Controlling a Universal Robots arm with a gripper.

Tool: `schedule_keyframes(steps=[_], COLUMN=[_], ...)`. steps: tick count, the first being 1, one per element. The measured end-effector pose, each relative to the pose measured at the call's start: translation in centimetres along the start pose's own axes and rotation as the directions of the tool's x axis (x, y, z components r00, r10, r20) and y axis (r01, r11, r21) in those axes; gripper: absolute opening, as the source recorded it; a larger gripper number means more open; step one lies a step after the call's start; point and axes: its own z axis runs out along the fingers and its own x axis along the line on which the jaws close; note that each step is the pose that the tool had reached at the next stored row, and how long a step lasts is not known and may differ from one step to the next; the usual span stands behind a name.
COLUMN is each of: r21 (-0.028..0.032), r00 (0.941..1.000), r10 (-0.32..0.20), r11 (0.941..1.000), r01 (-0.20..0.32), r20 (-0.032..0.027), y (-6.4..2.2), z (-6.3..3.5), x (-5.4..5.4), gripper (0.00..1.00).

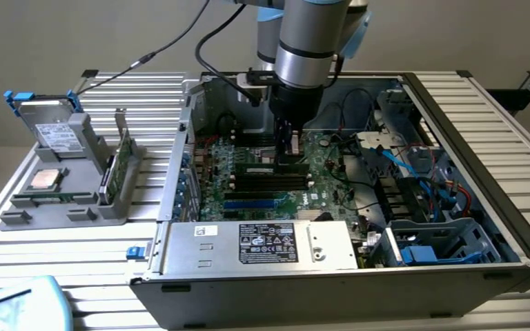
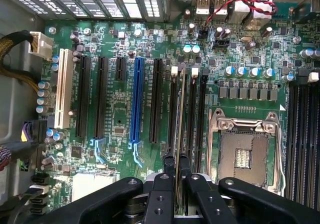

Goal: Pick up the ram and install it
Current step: 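Pick up the ram and move it above insertion slot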

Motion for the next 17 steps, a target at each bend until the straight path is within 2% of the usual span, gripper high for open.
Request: schedule_keyframes(steps=[5,11,13,17], r21=[0.0006,0.0015,0.0015,0.0017], r00=[1.0,1.0,1.0,0.9998], r10=[0.002,0.004,0.004,0.005], r11=[1.0,1.0,1.0,1.0], r01=[-0.002,-0.004,-0.004,-0.005], r20=[-0.0011,-0.0054,-0.0079,-0.0174], y=[-0.05,-0.09,-0.1,-0.11], z=[0.39,0.73,0.8,0.87], x=[-0.13,-0.27,-0.3,-0.44], gripper=[0.14,0.14,0.14,0.14])
